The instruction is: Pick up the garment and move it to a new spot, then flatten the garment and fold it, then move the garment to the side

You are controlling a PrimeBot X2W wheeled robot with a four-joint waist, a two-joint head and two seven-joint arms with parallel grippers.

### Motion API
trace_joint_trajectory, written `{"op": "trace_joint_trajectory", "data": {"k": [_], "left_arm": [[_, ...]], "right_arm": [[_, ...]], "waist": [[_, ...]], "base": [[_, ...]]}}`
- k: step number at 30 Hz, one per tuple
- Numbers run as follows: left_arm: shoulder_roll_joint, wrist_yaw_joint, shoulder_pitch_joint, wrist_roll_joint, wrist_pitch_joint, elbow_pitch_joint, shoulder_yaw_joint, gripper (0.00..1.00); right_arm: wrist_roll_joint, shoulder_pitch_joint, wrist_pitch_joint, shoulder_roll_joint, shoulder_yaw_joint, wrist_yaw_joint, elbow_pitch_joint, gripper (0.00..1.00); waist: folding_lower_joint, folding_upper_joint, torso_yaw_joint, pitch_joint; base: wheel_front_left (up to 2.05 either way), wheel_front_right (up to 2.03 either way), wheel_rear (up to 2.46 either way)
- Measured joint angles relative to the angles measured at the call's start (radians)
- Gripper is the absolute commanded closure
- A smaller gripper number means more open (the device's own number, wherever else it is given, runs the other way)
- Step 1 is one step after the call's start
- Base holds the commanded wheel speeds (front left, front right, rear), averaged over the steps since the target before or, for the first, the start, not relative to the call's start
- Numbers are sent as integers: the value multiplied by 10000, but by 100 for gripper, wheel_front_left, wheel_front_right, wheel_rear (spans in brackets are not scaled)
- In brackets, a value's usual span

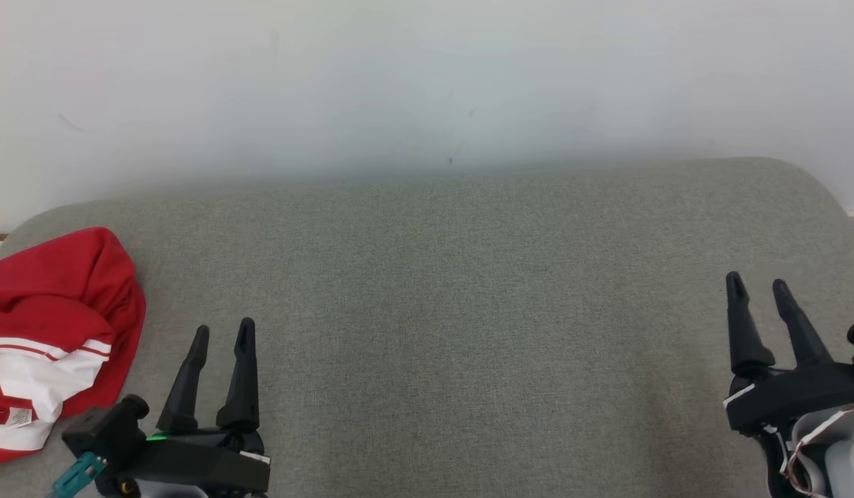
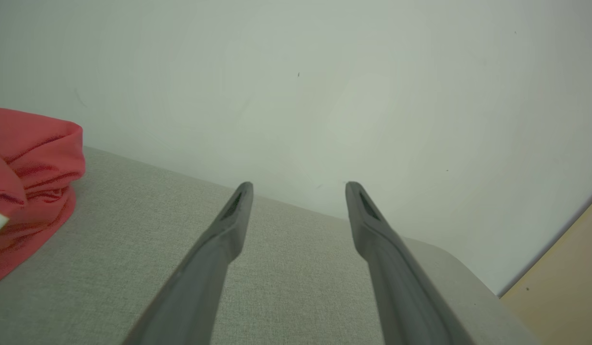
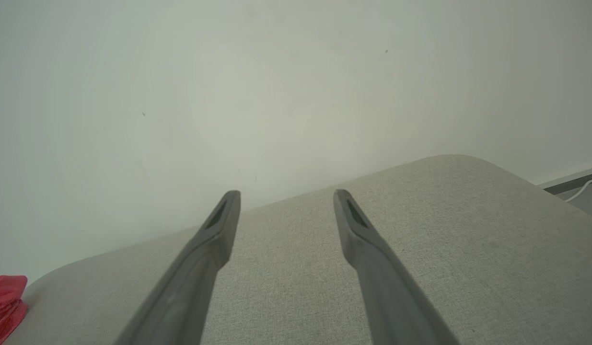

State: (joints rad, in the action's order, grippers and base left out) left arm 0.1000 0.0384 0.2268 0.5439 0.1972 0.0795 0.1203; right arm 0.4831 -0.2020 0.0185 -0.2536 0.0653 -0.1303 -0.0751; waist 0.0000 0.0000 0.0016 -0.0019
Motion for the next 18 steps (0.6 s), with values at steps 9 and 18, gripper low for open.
{"op": "trace_joint_trajectory", "data": {"k": [9, 18], "left_arm": [[0, -203, -287, -679, -8, 115, -360, 0], [-50, -441, -587, -1647, 121, 84, -453, 0]], "right_arm": [[-639, 350, 351, 115, 606, 0, 8, 0], [-1360, 691, 665, 263, 1112, 0, -4, 0]], "waist": [[0, 0, -8, -66], [0, 0, -5, -146]], "base": [[0, 0, 0], [0, 0, 0]]}}
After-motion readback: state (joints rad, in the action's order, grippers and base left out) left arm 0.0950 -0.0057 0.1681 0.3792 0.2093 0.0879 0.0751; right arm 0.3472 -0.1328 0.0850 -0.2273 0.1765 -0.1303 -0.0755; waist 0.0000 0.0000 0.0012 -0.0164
